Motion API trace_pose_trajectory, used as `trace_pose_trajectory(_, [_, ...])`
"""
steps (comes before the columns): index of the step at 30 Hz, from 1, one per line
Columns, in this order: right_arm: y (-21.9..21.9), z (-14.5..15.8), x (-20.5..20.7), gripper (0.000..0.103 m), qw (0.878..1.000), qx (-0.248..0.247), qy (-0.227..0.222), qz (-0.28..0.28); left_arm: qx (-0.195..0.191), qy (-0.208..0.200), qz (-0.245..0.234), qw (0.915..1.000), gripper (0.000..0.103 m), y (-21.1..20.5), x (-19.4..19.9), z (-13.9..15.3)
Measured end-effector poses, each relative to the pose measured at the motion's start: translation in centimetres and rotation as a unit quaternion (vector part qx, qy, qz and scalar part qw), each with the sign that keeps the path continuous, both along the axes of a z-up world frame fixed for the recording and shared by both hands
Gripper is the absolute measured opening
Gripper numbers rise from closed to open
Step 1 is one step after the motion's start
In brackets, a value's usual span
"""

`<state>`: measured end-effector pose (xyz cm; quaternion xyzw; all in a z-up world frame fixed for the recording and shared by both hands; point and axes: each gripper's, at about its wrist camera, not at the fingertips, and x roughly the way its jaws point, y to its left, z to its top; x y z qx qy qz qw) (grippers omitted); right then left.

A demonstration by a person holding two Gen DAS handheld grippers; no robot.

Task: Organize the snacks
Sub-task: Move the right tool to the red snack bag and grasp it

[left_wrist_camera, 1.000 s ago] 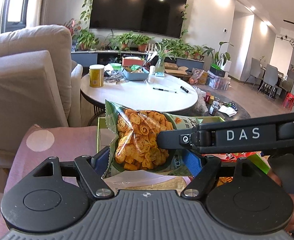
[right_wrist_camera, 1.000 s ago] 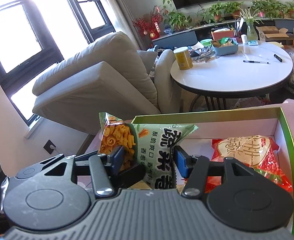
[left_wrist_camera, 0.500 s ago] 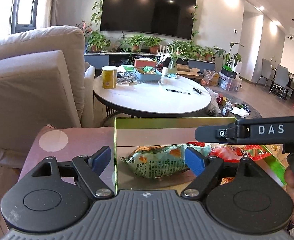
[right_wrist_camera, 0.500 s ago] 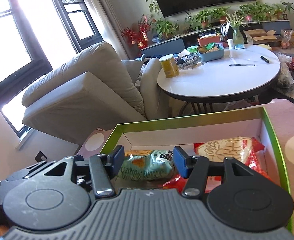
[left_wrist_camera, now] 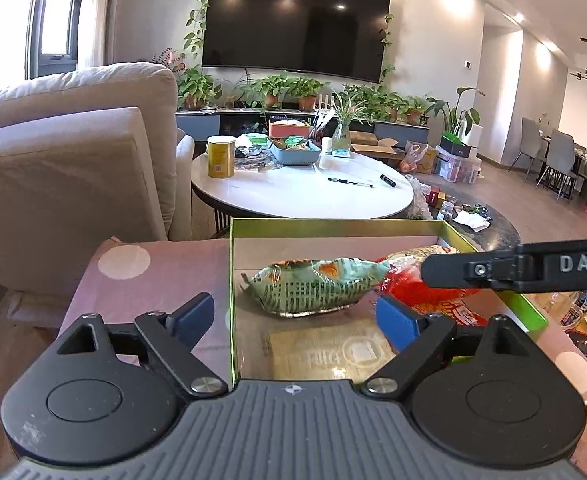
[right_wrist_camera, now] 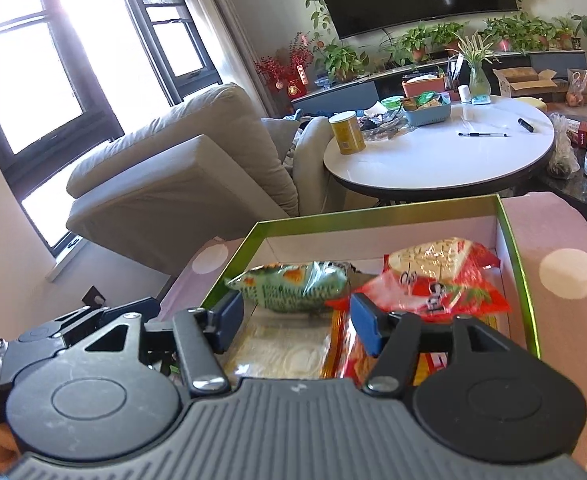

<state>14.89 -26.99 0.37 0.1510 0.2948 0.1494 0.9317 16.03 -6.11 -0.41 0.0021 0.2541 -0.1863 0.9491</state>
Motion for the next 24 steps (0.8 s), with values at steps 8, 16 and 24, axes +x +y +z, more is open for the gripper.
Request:
trace_pose_trajectory(8, [-0.9, 1.2, -3.8, 0.066, 0.999, -0.014, -0.030, -0.005, 0.008, 0.003, 0.012, 0.9999, 0.091, 1.4, -3.7, 0.3])
trace_pose_trajectory(16, [-1.9, 1.6, -6.8, 0.066, 0.999, -0.011, -0.032, -0.006, 0.002, 0.015, 0.024, 0.9996, 0.092, 3.1, -6.8, 0.0])
trace_pose_trajectory(24, [-0.5, 0.7, -9.8, 0.066, 0.999, -0.031, -0.021, 0.016, 0.003, 0.032, 0.030, 0.9990, 0.092, 4.9, -11.0, -1.3])
